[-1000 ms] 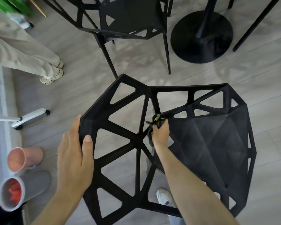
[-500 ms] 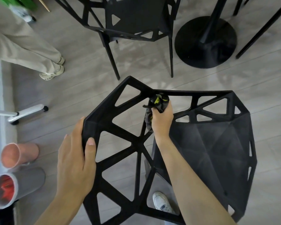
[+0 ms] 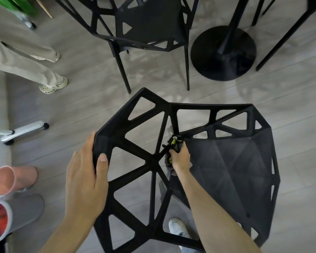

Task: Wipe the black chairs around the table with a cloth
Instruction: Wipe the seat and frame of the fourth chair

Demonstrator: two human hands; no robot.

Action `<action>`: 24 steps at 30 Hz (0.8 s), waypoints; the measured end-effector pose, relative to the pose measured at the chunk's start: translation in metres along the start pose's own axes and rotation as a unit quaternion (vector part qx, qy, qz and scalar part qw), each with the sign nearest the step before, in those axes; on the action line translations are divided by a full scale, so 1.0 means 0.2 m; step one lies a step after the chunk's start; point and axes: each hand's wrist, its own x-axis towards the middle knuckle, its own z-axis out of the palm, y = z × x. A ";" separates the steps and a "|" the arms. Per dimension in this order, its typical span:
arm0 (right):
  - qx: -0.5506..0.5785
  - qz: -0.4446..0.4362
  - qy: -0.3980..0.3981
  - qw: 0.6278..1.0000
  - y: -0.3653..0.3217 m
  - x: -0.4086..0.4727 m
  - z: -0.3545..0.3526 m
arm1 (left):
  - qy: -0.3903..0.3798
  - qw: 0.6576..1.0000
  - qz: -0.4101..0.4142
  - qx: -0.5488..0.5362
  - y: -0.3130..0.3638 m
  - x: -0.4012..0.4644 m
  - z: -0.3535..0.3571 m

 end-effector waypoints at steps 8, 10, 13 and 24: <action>0.001 -0.042 -0.090 0.995 0.04 -0.48 0.05 | -0.006 1.000 0.007 -0.018 -0.02 0.01 0.01; 0.020 -0.028 -0.120 0.992 0.02 -0.61 0.06 | -0.004 0.999 0.010 -0.032 -0.02 0.01 0.01; 0.056 -0.025 -0.132 0.989 -0.04 -0.85 0.10 | -0.005 0.998 0.015 -0.060 -0.02 -0.02 0.01; -0.064 -0.123 0.016 0.990 -0.18 -1.59 0.14 | -0.118 0.975 0.010 -0.186 -0.03 0.02 -0.05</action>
